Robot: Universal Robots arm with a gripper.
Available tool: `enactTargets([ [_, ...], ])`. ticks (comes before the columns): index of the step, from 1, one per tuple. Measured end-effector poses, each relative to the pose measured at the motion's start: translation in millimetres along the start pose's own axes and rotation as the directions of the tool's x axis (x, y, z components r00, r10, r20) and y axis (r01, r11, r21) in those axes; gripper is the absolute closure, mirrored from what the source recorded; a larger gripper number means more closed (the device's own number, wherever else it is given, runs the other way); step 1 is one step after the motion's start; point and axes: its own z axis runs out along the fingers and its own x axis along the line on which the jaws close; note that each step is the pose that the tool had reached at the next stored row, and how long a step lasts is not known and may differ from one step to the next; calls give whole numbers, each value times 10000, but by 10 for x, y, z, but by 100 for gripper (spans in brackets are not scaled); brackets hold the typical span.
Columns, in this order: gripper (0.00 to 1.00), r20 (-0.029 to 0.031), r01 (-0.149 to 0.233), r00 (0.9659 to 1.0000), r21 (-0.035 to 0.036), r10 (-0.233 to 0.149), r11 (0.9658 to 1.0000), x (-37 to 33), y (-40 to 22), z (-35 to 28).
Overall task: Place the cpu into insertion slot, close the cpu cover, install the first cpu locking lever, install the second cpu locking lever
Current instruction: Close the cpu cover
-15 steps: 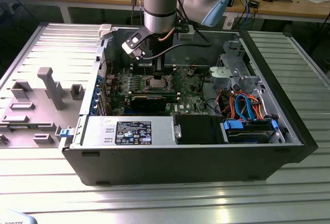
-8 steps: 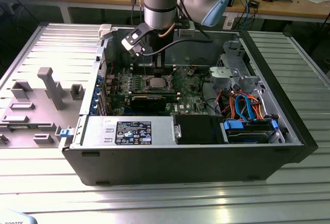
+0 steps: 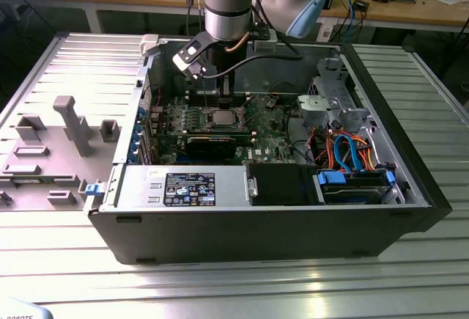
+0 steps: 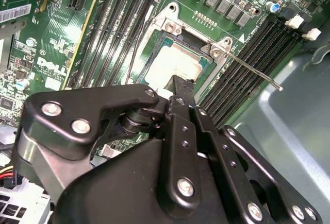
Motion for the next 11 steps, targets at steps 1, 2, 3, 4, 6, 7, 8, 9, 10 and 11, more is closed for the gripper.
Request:
enactTargets([
  [1, 89, 0, 0, 10000, 0, 0, 10000, 0, 0, 0],
  [2, 89, 2, 0, 10000, 1, 0, 10000, 1, 0, -4],
  [3, 89, 2, 0, 10000, 0, 0, 10000, 1, 0, -15],
  [4, 89, 1, 0, 10000, 0, 0, 10000, 1, 1, -26],
  [6, 89, 0, 0, 10000, 0, 0, 10000, 2, 2, -79],
  [7, 89, 1, 0, 10000, 0, 0, 10000, 2, 2, -95],
  [8, 89, 1, 0, 10000, 0, 0, 10000, 3, 2, -109],
  [9, 89, 2, 0, 10000, 0, 0, 10000, 3, 3, -124],
  [10, 89, 3, 0, 10000, 0, 0, 10000, 3, 3, -139],
  [11, 89, 3, 0, 10000, 0, 0, 10000, 4, 3, -149],
])
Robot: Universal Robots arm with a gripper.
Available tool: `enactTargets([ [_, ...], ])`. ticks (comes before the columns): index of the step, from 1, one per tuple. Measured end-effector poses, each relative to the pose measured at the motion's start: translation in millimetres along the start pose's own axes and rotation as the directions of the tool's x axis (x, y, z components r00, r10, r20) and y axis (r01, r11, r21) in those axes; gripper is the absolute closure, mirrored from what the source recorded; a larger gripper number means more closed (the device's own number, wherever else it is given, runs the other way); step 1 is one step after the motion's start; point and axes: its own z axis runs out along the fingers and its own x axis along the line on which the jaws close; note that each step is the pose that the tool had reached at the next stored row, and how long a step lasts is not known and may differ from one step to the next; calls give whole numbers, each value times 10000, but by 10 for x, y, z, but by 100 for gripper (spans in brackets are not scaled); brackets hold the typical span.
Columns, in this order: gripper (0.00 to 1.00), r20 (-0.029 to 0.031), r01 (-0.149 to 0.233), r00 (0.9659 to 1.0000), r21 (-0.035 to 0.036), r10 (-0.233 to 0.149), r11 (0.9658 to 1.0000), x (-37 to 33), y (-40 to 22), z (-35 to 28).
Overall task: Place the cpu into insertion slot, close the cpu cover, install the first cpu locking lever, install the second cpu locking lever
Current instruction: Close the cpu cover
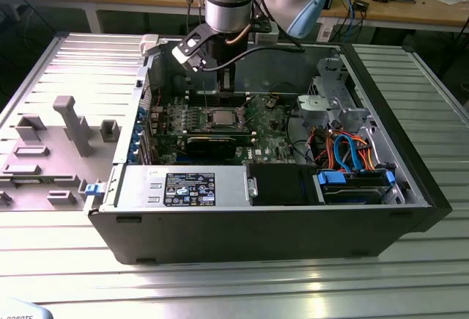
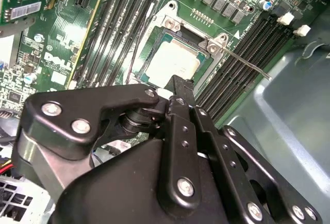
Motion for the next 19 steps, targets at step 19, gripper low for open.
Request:
enactTargets([
  [19, 89, 8, -2, 10000, 1, 2, 10000, 1, 20, -63],
])
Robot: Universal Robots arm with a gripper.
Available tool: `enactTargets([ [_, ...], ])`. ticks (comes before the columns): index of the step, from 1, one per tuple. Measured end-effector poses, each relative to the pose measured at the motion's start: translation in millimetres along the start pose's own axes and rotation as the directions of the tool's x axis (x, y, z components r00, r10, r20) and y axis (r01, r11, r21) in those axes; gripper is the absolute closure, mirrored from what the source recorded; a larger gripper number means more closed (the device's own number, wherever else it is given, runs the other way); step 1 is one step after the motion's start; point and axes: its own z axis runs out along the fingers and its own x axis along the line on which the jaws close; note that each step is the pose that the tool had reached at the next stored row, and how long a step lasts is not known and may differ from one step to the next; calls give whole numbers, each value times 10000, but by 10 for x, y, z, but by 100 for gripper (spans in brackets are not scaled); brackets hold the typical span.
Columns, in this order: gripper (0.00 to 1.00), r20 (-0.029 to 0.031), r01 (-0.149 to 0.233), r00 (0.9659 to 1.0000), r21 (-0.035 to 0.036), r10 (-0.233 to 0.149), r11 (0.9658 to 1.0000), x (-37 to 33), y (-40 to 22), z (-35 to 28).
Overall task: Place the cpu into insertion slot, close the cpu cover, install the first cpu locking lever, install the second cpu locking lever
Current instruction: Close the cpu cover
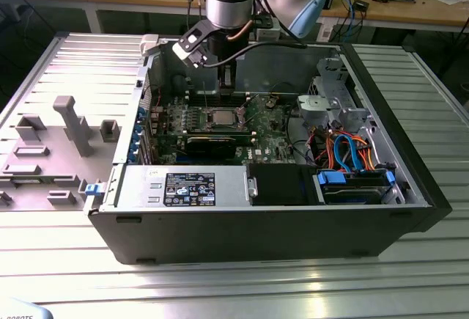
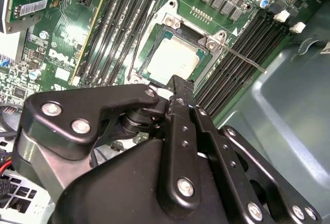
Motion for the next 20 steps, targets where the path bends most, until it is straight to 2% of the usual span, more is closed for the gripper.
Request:
enactTargets([
  [2, 89, -1, 1, 10000, 0, -1, 10000, 0, 33, 1],
  [7, 89, -2, 0, 10000, -1, 0, 10000, 1, 37, -3],
  [11, 89, -1, 0, 10000, -1, 0, 10000, 3, 39, -94],
  [20, 89, -2, 0, 10000, -1, 0, 10000, 3, 39, -96],
])
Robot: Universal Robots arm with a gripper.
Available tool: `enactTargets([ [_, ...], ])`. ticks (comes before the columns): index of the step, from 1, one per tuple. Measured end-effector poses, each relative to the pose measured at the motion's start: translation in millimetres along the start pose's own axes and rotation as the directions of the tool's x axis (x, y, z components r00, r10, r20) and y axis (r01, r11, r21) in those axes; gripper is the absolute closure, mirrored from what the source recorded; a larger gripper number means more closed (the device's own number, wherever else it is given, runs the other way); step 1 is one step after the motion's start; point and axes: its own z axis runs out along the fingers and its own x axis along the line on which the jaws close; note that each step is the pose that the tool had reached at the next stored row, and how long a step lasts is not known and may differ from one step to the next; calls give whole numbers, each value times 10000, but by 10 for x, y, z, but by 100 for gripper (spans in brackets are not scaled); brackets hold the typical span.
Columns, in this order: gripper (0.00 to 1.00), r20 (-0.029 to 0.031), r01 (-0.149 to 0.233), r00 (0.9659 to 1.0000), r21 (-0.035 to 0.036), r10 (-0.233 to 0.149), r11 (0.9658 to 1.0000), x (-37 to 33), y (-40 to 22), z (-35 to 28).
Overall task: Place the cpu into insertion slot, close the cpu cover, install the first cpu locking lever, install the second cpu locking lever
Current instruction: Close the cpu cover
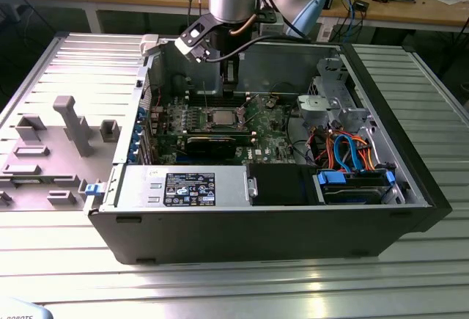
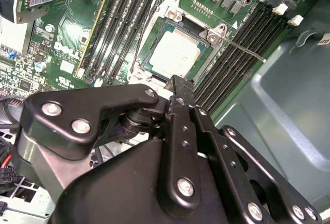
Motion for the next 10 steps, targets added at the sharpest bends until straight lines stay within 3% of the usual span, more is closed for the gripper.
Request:
enactTargets([
  [5, 89, 1, 0, 10000, 0, 0, 10000, 0, 0, -2],
  [10, 89, 6, 0, 10000, 1, 0, 10000, 0, 43, -2],
])
